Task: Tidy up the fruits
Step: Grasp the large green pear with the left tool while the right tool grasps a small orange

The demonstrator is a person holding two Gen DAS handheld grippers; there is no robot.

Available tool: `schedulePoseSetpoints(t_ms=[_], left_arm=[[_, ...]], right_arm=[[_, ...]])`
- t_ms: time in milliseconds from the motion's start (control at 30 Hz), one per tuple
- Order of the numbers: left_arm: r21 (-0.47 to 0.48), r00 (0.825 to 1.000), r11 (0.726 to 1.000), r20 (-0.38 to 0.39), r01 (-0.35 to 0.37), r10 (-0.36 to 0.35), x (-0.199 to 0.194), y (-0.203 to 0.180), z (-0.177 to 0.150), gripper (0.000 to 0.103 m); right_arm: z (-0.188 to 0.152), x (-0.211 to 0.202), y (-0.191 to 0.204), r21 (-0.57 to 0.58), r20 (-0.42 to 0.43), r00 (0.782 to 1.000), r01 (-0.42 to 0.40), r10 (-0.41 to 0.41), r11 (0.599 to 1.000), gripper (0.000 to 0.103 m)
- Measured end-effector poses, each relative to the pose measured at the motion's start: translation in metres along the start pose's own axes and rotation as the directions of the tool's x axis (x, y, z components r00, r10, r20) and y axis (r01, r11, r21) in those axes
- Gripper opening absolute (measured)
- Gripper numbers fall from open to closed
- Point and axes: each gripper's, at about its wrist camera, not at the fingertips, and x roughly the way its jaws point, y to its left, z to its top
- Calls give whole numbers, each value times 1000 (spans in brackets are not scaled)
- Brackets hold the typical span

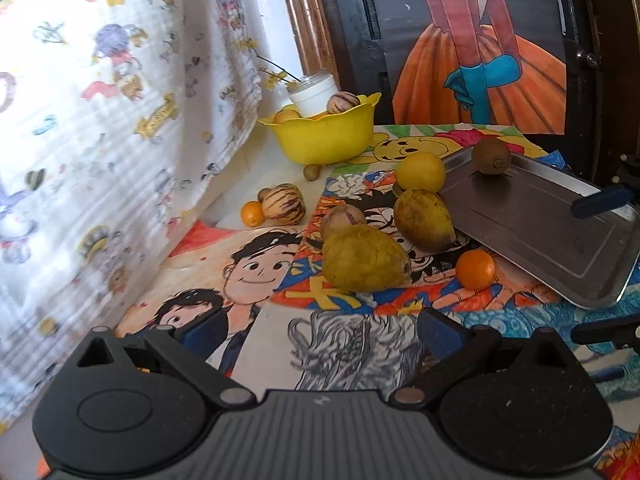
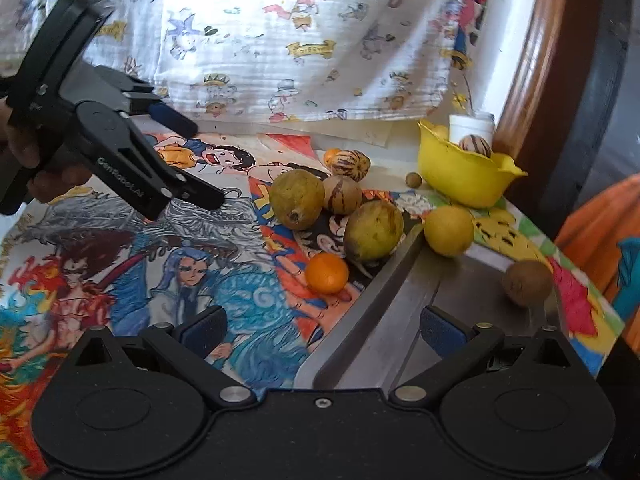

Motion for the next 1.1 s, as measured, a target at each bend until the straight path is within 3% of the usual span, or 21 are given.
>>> schedulePoseSetpoints(t_ms=[333,967,1100], left_arm=[[69,997,995,3,76,-77,37,-1,11,103],[14,986,986,-1,164,-164,74,2,20,102],[-18,984,984,-8,177,-177,79,3,21,97]], right_arm=[[6,33,-3,-90,-24,999,-27,25,996,95],[15,64,-8,-117,-30,998,-61,57,991,70],[16,67,-8,-116,-30,997,-68,65,991,64]])
